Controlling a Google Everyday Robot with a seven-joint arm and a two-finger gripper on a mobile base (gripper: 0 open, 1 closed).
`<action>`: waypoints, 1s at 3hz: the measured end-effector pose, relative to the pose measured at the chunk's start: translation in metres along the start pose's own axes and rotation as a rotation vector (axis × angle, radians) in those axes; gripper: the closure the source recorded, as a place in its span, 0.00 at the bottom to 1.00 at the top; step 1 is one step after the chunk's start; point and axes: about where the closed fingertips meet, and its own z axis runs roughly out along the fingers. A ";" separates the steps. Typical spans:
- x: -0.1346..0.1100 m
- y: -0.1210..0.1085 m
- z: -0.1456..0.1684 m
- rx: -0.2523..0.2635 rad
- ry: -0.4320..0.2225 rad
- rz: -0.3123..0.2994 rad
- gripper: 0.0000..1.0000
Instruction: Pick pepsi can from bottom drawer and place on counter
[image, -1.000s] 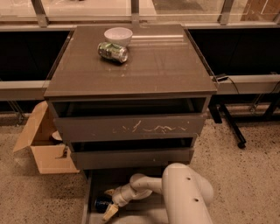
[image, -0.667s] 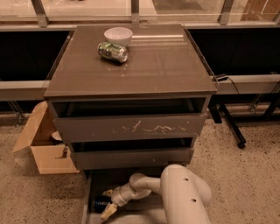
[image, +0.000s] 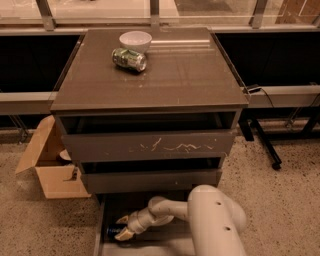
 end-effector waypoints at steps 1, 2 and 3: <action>-0.027 0.019 -0.054 0.094 -0.092 -0.141 1.00; -0.029 0.035 -0.101 0.155 -0.159 -0.206 1.00; -0.029 0.035 -0.101 0.155 -0.159 -0.207 1.00</action>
Offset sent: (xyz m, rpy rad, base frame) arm -0.0233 -0.0954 0.1268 0.2323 -0.3458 -0.0445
